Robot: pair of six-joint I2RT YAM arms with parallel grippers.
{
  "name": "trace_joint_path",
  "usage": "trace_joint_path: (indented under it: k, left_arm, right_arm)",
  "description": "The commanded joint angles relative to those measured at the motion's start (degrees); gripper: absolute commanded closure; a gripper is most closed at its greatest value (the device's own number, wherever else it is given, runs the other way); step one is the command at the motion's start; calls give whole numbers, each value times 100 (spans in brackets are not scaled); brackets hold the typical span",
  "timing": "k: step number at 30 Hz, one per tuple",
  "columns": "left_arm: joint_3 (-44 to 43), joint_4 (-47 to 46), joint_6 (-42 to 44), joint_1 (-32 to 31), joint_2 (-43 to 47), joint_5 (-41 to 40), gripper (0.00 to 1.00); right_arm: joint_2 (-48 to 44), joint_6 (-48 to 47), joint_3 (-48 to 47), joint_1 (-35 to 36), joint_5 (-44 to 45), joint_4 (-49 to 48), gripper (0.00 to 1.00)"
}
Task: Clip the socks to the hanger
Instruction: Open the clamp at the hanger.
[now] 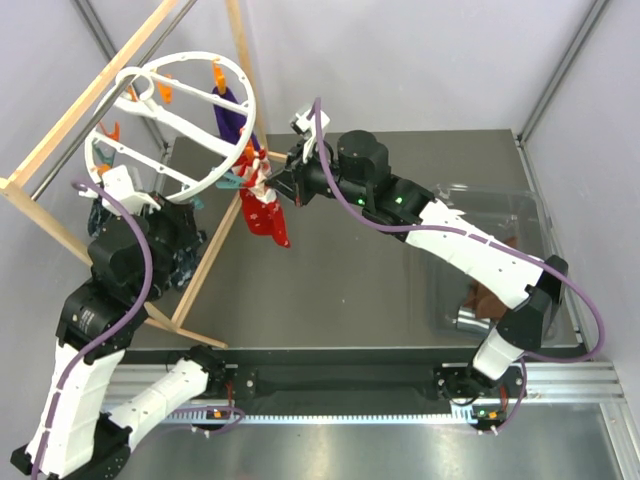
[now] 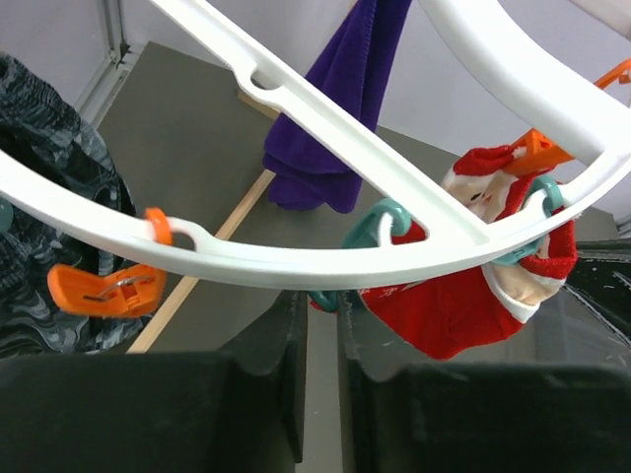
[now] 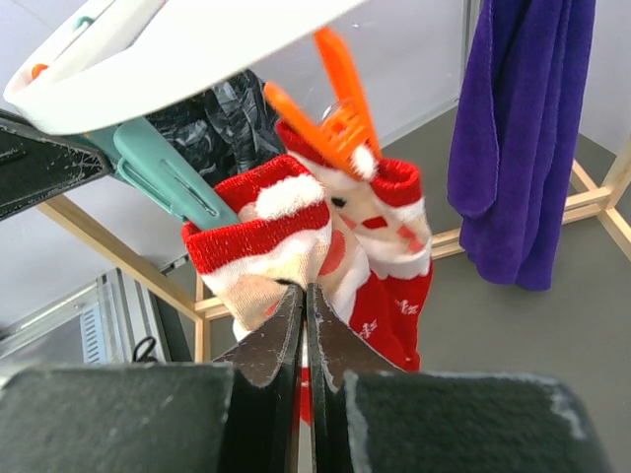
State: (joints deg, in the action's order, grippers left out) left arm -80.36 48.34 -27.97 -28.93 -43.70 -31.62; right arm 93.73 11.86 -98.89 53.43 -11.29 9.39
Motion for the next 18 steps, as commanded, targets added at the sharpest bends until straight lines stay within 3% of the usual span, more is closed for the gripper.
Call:
trace_joint_path:
  k: [1, 4, 9, 13, 18]
  left_arm:
    - [-217, -228, 230, -8, -59, 313, 91]
    - [-313, -237, 274, -8, -138, 638, 100]
    - [-349, -368, 344, -8, -226, 1280, 100]
    - [-393, -430, 309, -8, -332, 1772, 100]
    - [-463, -439, 178, -8, -446, 2247, 100]
  right_arm:
    - [-197, 10, -192, -69, -101, -69, 100]
    - [-241, 10, -183, -69, -154, -7, 99]
    - [-233, -148, -420, -69, -277, 510, 90]
    - [-408, -254, -395, -69, -93, 871, 60]
    - [-812, -123, -140, -43, -636, 942, 55]
